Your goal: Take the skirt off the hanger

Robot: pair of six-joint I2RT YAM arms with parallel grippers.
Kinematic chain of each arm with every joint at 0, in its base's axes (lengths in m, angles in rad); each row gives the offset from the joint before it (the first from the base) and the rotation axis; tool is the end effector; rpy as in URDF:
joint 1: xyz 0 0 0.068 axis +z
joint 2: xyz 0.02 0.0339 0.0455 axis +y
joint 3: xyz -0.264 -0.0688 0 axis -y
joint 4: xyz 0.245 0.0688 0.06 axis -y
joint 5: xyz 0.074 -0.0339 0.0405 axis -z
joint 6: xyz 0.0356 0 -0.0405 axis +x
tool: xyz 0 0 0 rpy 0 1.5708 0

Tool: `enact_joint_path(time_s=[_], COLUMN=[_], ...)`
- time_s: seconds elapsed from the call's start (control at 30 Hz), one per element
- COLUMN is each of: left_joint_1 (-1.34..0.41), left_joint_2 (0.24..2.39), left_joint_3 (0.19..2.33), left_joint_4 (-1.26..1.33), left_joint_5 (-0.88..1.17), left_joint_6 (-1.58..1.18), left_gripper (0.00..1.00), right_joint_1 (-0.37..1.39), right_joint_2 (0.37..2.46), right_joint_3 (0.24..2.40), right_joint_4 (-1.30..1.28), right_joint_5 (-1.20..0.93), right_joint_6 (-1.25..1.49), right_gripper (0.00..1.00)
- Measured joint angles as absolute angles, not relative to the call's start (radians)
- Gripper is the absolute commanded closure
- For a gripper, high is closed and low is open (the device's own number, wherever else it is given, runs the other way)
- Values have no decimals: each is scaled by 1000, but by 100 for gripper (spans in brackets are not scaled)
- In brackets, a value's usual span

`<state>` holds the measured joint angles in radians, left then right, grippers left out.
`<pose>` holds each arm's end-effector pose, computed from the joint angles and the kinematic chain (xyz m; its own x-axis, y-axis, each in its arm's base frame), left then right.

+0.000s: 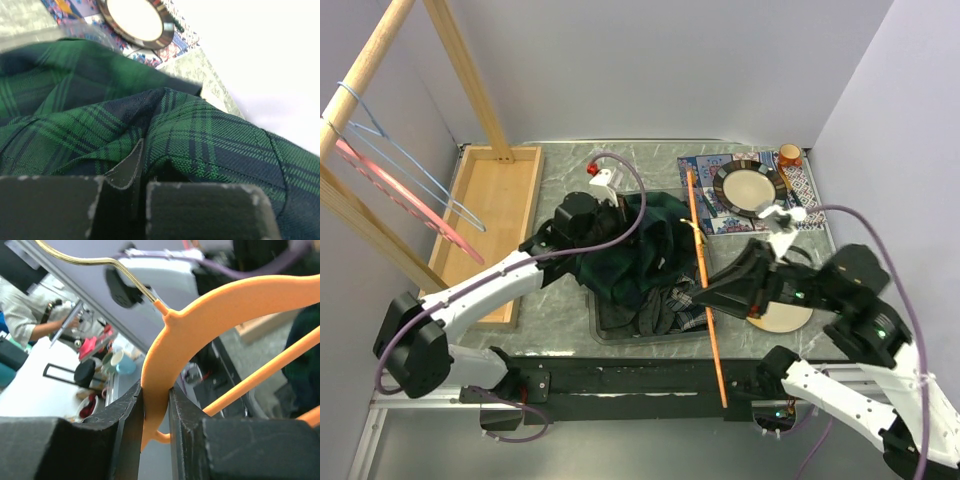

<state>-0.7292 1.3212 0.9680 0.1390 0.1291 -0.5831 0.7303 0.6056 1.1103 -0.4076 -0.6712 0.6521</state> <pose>0.2298 -0.2114 0.3176 -0.5478 -0.2428 -0.8006 0.5426 0.6253 -0.5609 0.0521 0.0764 0.4446 -0.5395 0.1548 -0.8277 -0.8255 0.0962 0.5561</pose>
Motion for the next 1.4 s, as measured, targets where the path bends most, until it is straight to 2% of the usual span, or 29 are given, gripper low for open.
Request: enact_joint_path(time_s=[0.13,0.3,0.37,0.4,0.5,0.57,0.6,0.67,0.83,0.9,1.07,1.17,1.3,1.4], left_joint_1=[-747,-796,-812,-818,-825,-831,-834,-845,-866,-868,-867,-868,-868,-868], left_joint_2=[1353,1421,1451,1461,1479,1484,1485,1489,1489,1485,1470,1473,1474,1480], left_joint_3=[928,913,907,901,894,905,922,997,1243,1332,1433,1496,1534,1499], left_joint_4=[167,176,176,175,169,148,123,34,-182,-236,-335,-409,-435,-417], left_joint_5=[118,96,71,58,42,35,32,28,-1,-17,-27,-34,-68,-75], left_joint_6=[-611,-627,-634,-642,-655,-654,-653,-645,-599,-579,-537,-510,-484,-483], left_gripper=[91,89,77,62,41,32,19,12,7,2,4,11,36,46], right_joint_1=[730,730,730,730,730,730,730,730,730,730,730,730,730,730], right_joint_2=[570,523,521,521,518,516,515,514,514,514,511,511,511,511], right_joint_3=[1147,1180,1200,1209,1219,1219,1219,1220,1257,1275,1283,1283,1283,1283], right_joint_4=[-405,-406,-405,-405,-405,-405,-405,-406,-435,-437,-438,-442,-442,-442], right_joint_5=[-614,-476,-422,-400,-345,-314,-302,-283,-247,-239,-229,-228,-225,-225], right_joint_6=[654,656,656,655,655,654,653,652,631,625,619,619,619,620], right_gripper=[100,100,100,100,100,100,100,100,100,100,100,100,100,100])
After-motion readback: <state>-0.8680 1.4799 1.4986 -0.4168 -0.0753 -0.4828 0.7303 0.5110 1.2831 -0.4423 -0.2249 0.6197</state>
